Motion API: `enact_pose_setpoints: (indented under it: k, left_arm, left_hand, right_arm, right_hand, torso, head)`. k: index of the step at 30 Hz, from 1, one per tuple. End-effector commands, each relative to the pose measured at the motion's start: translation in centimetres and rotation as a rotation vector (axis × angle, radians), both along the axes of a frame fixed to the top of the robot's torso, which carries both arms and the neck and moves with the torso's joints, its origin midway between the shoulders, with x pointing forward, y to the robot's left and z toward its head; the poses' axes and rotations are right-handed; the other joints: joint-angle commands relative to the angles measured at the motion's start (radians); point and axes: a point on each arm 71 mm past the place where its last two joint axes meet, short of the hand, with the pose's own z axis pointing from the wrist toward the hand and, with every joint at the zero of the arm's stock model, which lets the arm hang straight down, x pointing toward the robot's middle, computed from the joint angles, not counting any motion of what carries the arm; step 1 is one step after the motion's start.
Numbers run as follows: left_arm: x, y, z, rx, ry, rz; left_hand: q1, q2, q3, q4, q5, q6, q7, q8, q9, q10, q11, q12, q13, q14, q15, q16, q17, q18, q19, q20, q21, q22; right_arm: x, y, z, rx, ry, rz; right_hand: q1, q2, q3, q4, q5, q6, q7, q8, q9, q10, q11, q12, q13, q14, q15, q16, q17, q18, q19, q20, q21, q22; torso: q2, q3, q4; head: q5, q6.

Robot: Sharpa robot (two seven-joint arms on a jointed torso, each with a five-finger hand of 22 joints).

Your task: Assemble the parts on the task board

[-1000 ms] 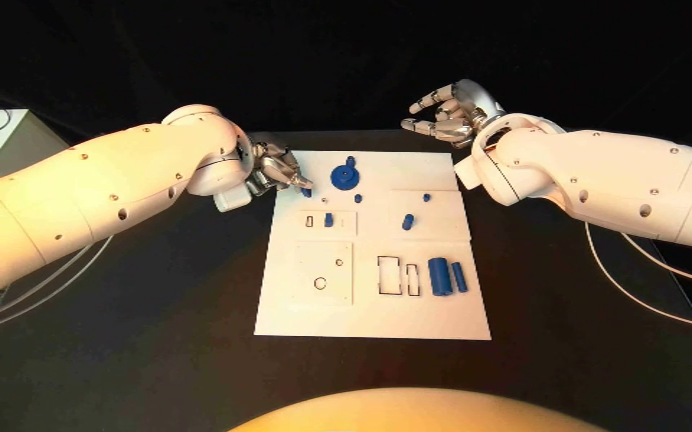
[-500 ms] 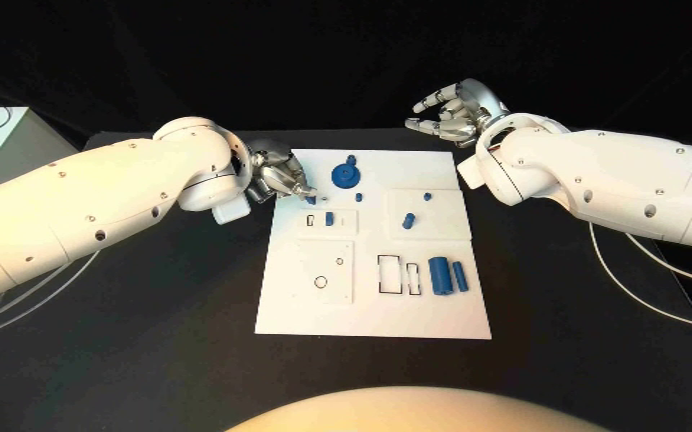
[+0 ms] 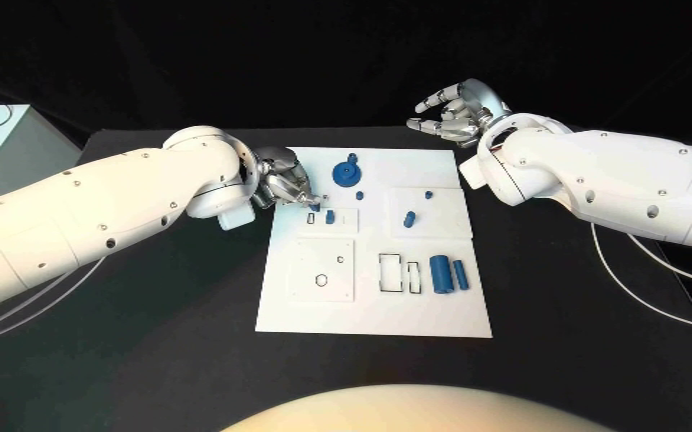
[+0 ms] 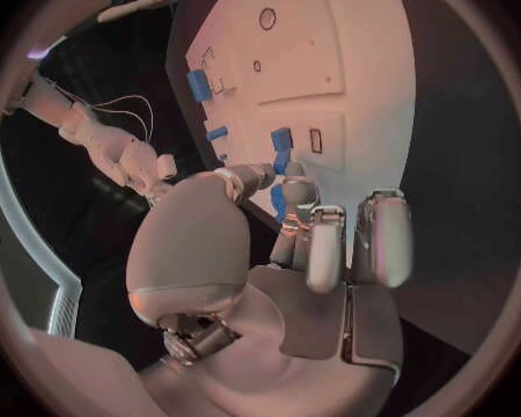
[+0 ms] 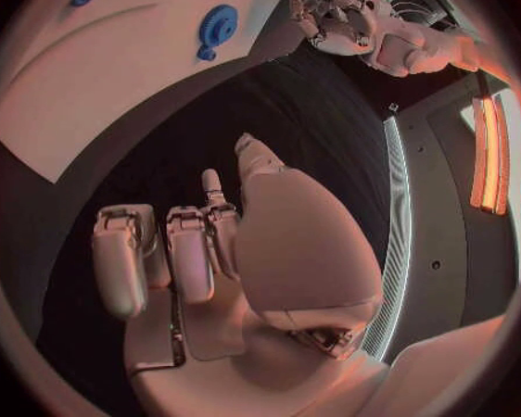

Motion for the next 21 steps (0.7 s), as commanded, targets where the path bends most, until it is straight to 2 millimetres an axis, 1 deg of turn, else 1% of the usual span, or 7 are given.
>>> enact_pose_setpoints:
  k: [1, 4, 7, 10, 14, 21]
  left_arm:
    - [-0.15, -0.16, -0.34, 0.024, 0.014, -0.031]
    - [-0.2, -0.11, -0.56, 0.037, 0.022, -0.037]
    - [-0.18, -0.04, -0.66, 0.046, 0.021, -0.039]
    - [-0.14, 0.04, -0.73, 0.054, 0.019, -0.039]
    - [-0.11, 0.14, -0.77, 0.062, 0.017, -0.038]
    - [-0.09, 0.2, -0.78, 0.066, 0.014, -0.035]
  left_hand:
    - [0.0, -0.007, 0.215, -0.207, 0.003, 0.006, 0.0, -0.002, 0.002, 0.006, 0.0, 0.003, 0.0, 0.104, -0.007, 0.004, 0.263, -0.013, 0.006, -0.001, 0.004, 0.039]
    - [0.0, -0.007, 0.215, -0.207, 0.003, 0.006, 0.0, -0.002, 0.002, 0.006, 0.0, 0.003, 0.0, 0.104, -0.007, 0.004, 0.263, -0.013, 0.006, -0.001, 0.004, 0.039]
    - [0.0, -0.007, 0.216, -0.208, 0.005, 0.007, 0.0, -0.003, 0.002, 0.006, 0.0, 0.002, -0.002, 0.104, -0.007, 0.004, 0.263, -0.013, 0.006, -0.001, 0.004, 0.038]
    - [0.0, -0.007, 0.216, -0.208, 0.005, 0.007, 0.0, -0.003, 0.002, 0.006, 0.0, 0.002, -0.002, 0.104, -0.007, 0.004, 0.263, -0.013, 0.006, -0.001, 0.004, 0.038]
    - [0.0, -0.007, 0.216, -0.208, 0.005, 0.007, 0.0, -0.003, 0.002, 0.006, 0.0, 0.002, -0.002, 0.104, -0.007, 0.004, 0.263, -0.013, 0.006, -0.001, 0.004, 0.038]
    - [0.0, -0.008, 0.216, -0.208, 0.006, 0.008, -0.001, -0.004, 0.001, 0.007, -0.001, 0.002, 0.0, 0.104, -0.007, 0.004, 0.263, -0.013, 0.007, -0.002, 0.004, 0.039]
  right_arm:
    - [-0.06, 0.14, -0.01, -0.005, -0.004, 0.019]
    - [-0.06, 0.13, -0.02, -0.005, -0.003, 0.019]
    - [-0.06, 0.13, -0.02, -0.004, -0.003, 0.019]
    - [-0.05, 0.14, -0.03, -0.004, -0.003, 0.02]
    - [-0.06, 0.14, -0.03, -0.004, -0.003, 0.02]
    - [-0.06, 0.12, -0.04, -0.004, -0.002, 0.02]
  right_hand:
    - [-0.011, -0.002, 0.003, 0.0, -0.002, -0.007, -0.002, 0.003, 0.0, -0.004, 0.0, -0.005, 0.154, 0.079, -0.006, -0.003, 0.165, 0.011, 0.074, -0.002, -0.004, 0.214]
    - [-0.011, -0.002, 0.003, 0.0, -0.002, -0.007, -0.002, 0.003, 0.0, -0.004, 0.0, -0.005, 0.154, 0.079, -0.006, -0.003, 0.165, 0.011, 0.074, -0.002, -0.004, 0.214]
    - [-0.011, -0.002, 0.003, 0.0, -0.002, -0.007, -0.002, 0.003, 0.0, -0.004, 0.0, -0.005, 0.154, 0.079, -0.006, -0.003, 0.165, 0.011, 0.074, -0.002, -0.004, 0.214]
    - [-0.011, -0.002, 0.003, 0.0, -0.002, -0.007, -0.002, 0.003, 0.0, -0.004, 0.0, -0.005, 0.154, 0.079, -0.006, -0.003, 0.165, 0.011, 0.074, -0.002, -0.004, 0.214]
    - [-0.011, -0.002, 0.003, 0.0, -0.002, -0.007, -0.002, 0.003, 0.0, -0.004, 0.0, -0.005, 0.154, 0.079, -0.006, -0.003, 0.165, 0.011, 0.074, -0.002, -0.004, 0.214]
    - [-0.011, -0.002, 0.003, 0.0, -0.002, -0.007, -0.002, 0.003, 0.0, -0.004, 0.0, -0.005, 0.154, 0.079, -0.006, -0.003, 0.165, 0.011, 0.074, -0.002, -0.004, 0.214]
  torso:
    - [0.001, 0.0008, -0.0001]
    - [0.001, 0.0008, 0.0009]
    - [0.0, 0.0006, 0.0017]
    - [-0.001, 0.0007, 0.0021]
    - [0.0, 0.0005, 0.0016]
    - [-0.001, -0.0004, 0.0012]
  head:
    - [-0.002, -0.005]
    - [-0.002, -0.006]
    - [0.0, -0.012]
    - [0.003, -0.008]
    - [0.003, -0.012]
    - [0.005, -0.012]
